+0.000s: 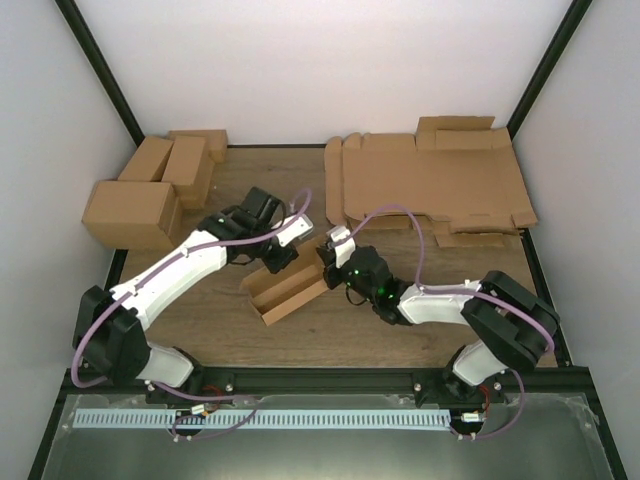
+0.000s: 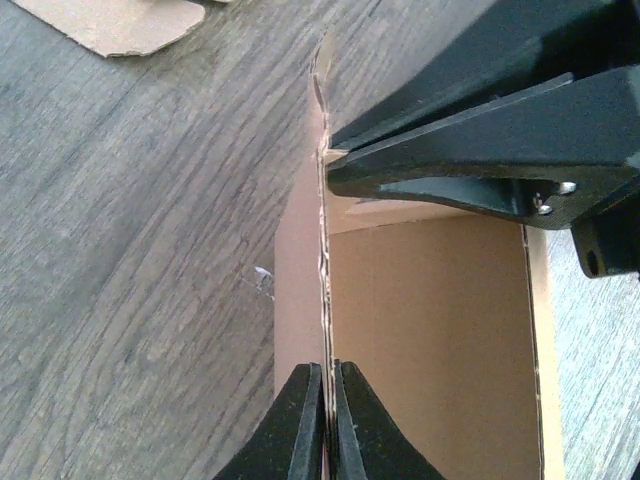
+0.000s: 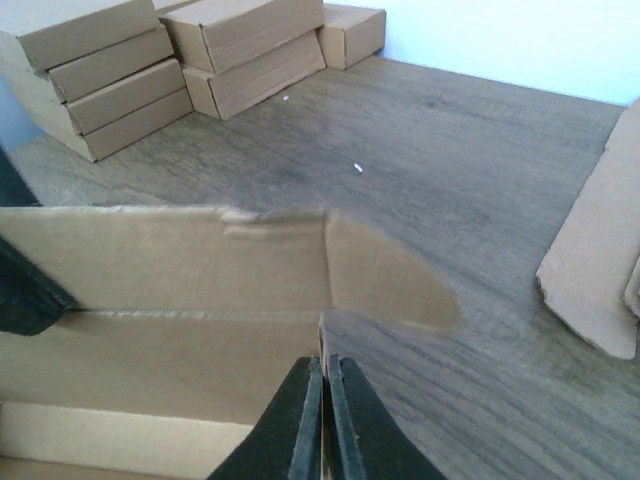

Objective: Fold the paper box

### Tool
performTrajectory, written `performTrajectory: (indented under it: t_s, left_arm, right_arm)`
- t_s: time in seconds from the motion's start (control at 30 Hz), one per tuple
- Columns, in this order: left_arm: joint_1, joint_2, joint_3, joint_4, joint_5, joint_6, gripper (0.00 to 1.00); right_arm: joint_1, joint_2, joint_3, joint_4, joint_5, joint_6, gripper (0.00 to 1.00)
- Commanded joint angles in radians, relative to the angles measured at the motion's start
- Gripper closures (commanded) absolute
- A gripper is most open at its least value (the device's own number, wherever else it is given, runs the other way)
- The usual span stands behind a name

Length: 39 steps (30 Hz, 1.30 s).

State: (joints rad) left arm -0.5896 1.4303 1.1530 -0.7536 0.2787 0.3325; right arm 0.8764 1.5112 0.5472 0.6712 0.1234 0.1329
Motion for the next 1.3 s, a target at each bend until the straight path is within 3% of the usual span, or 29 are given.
performTrajectory:
  t_s: [0.0, 0.23, 0.5, 0.67, 0.93, 1.13, 1.27]
  left_arm:
    - [-0.075, -0.013, -0.018, 0.007, -0.053, -0.007, 0.96]
    - [-0.17, -0.052, -0.082, 0.081, -0.072, -0.138, 0.96]
    - [-0.288, -0.008, -0.123, 0.131, -0.082, -0.28, 0.93]
    - [-0.32, 0.024, -0.165, 0.183, -0.072, -0.344, 0.89]
    - [-0.328, 0.062, -0.223, 0.222, 0.0, -0.422, 0.74]
    - [-0.327, 0.063, -0.284, 0.29, 0.058, -0.504, 0.54]
    - [-0.323, 0.013, -0.298, 0.332, 0.004, -0.605, 0.27]
  right_arm:
    - [0.015, -0.029, 0.025, -0.126, -0.039, 0.033, 0.95]
    - [0.015, -0.136, -0.035, -0.214, -0.088, 0.107, 0.78]
    - [0.015, -0.408, -0.09, -0.55, -0.08, 0.274, 0.38]
    - [0.015, -0.551, -0.071, -0.836, -0.148, 0.38, 0.34]
    - [-0.026, -0.739, -0.048, -1.026, -0.034, 0.616, 0.22]
    - [-0.221, -0.55, 0.107, -1.017, -0.357, 0.501, 0.25]
    - [-0.294, -0.381, 0.203, -0.997, -0.51, 0.42, 0.36]
